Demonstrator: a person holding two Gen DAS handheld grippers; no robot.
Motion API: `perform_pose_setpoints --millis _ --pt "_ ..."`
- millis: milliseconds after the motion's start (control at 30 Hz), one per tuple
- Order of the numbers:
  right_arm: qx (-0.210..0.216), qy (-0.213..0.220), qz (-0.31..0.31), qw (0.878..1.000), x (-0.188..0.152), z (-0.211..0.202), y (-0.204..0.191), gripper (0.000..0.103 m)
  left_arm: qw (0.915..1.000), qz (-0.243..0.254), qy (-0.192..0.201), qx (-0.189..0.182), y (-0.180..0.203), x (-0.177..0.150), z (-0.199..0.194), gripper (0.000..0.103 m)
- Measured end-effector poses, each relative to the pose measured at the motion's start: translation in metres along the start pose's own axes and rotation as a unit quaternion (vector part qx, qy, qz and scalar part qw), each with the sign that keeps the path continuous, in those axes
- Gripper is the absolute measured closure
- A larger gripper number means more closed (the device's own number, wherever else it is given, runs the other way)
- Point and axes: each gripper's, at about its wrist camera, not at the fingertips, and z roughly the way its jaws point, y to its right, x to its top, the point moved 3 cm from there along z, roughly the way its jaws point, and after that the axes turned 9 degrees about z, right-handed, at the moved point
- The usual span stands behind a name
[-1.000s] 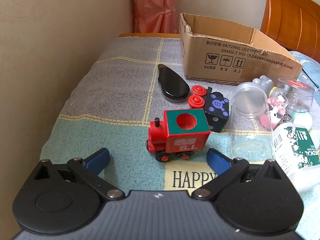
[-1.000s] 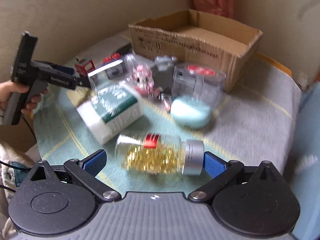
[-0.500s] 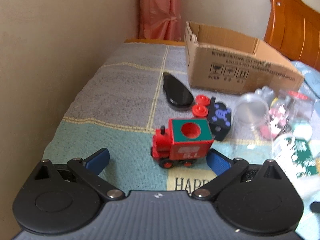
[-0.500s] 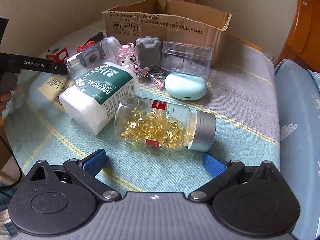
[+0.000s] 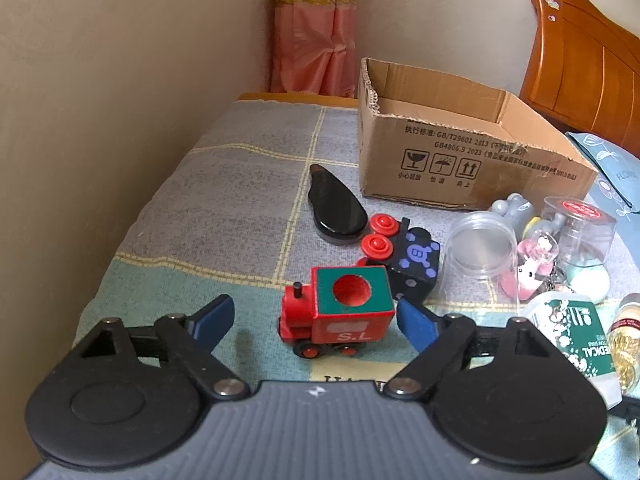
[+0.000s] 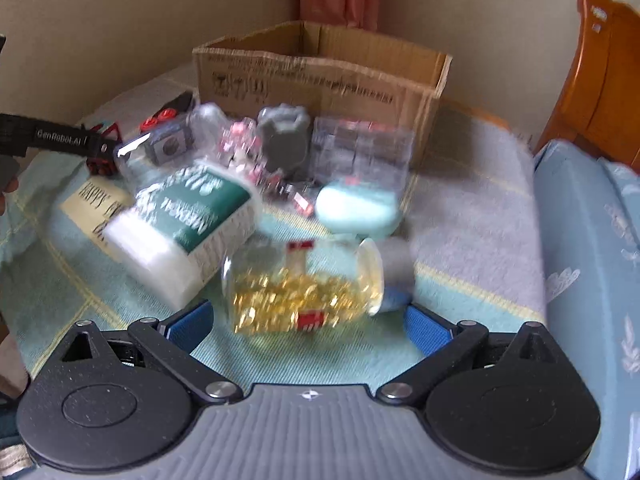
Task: Organize rigid objects
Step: 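Close the left gripper on the red toy train while the right gripper grasps the capsule bottle, then carry the train and capsule bottle into the cardboard box and release both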
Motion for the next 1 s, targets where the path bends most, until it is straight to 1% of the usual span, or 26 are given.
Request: perform_pose_setpoints --millis 267,300,333,367,467,567,633,867,1000 --pt "0.016 0.006 -0.029 0.999 0.013 0.004 0.002 0.0 1.0 -0.001 -0.01 0.001 0.005 -0.001 0.002 0.018" --pt "0.019 0.007 -0.031 0.999 0.014 0.004 0.002 0.0 0.9999 -0.003 -0.011 0.003 0.005 -0.001 0.002 0.02" --pt "0.021 0.007 -0.032 0.999 0.015 0.004 0.002 0.0 0.9999 -0.004 -0.012 0.002 0.005 -0.001 0.003 0.026" --pt "0.022 0.007 -0.034 0.999 0.016 0.005 0.001 0.0 0.9999 -0.006 -0.015 0.001 0.005 0.0 0.005 0.029" --pt "0.021 0.007 -0.04 0.999 0.017 0.006 0.0 0.0 0.9997 -0.012 -0.021 -0.001 0.005 -0.001 0.007 0.031" --pt "0.017 0.008 -0.042 0.999 0.017 0.005 0.0 0.002 0.9997 -0.014 -0.019 0.001 0.005 -0.001 0.007 0.038" --pt "0.019 0.006 -0.039 0.999 0.017 0.005 0.001 0.003 0.9998 -0.012 -0.019 -0.001 0.004 0.0 0.006 0.047" --pt "0.022 -0.008 -0.03 0.999 0.019 0.003 0.001 0.003 0.9992 0.006 -0.031 -0.026 0.0 0.006 0.007 0.047" --pt "0.033 -0.015 -0.018 0.999 0.021 -0.002 0.0 0.003 0.9978 0.039 -0.035 -0.039 -0.002 0.015 0.001 0.047"
